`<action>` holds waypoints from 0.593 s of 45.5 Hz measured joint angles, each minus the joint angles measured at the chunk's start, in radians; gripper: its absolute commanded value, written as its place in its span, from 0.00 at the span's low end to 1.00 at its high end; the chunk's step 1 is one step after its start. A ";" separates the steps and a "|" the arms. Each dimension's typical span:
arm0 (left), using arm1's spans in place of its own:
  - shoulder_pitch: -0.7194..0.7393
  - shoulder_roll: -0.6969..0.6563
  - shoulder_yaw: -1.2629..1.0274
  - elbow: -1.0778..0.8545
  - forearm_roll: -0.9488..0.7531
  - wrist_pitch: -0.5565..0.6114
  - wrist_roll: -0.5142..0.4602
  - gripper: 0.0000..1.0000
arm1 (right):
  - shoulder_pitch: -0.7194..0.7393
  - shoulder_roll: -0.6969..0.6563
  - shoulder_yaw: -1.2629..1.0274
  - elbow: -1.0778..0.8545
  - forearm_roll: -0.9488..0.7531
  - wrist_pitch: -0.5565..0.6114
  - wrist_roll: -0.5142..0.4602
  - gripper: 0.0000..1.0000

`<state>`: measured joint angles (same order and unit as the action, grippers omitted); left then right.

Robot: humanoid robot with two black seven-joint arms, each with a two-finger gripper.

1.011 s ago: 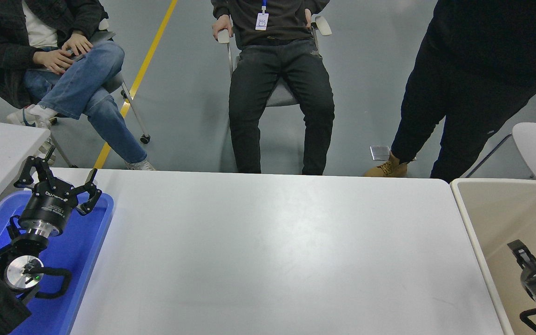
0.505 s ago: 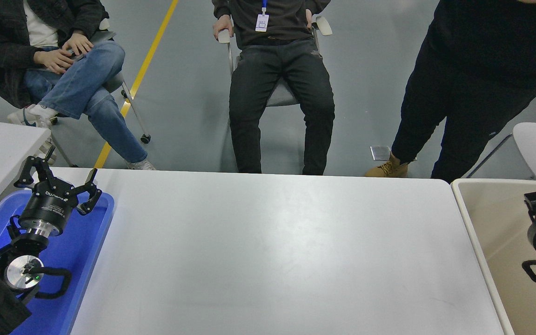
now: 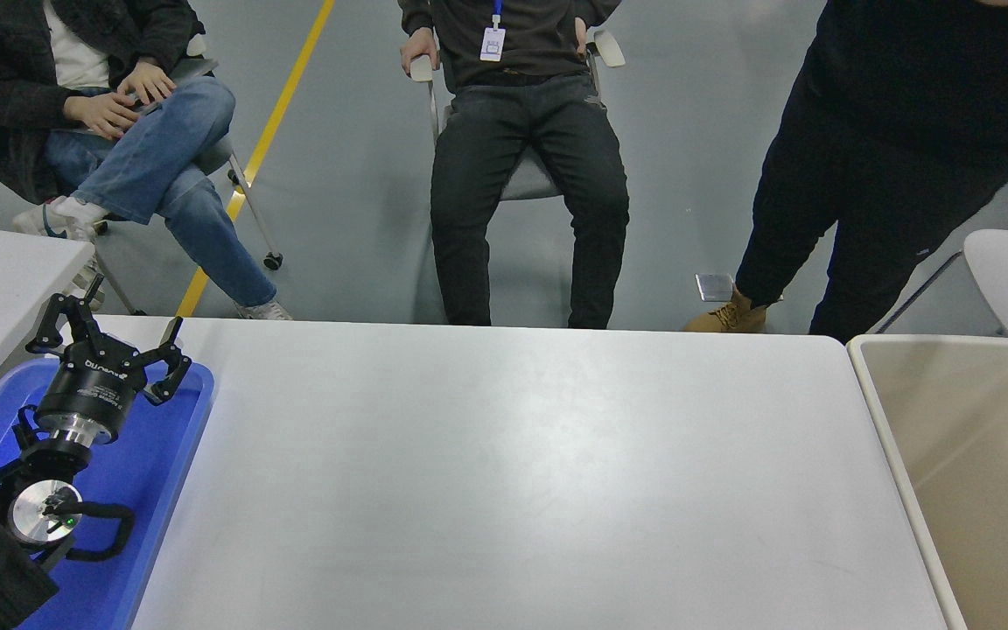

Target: Clean the table surface

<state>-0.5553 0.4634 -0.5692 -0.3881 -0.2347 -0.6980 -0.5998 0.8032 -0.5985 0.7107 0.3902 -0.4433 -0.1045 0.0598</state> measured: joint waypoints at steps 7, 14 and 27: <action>0.000 0.000 0.000 0.000 0.000 0.000 0.000 1.00 | 0.001 -0.018 0.123 0.087 -0.001 0.000 0.000 0.99; 0.000 0.000 0.000 0.000 0.000 0.000 0.000 1.00 | -0.005 -0.016 0.281 0.200 -0.001 0.003 0.000 0.99; 0.000 0.000 0.000 0.000 0.000 0.000 0.000 1.00 | -0.050 0.051 0.505 0.398 -0.005 0.023 0.000 0.99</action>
<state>-0.5553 0.4633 -0.5692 -0.3881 -0.2347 -0.6980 -0.5998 0.7531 -0.5480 1.2161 0.7877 -0.4487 -0.0818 0.0598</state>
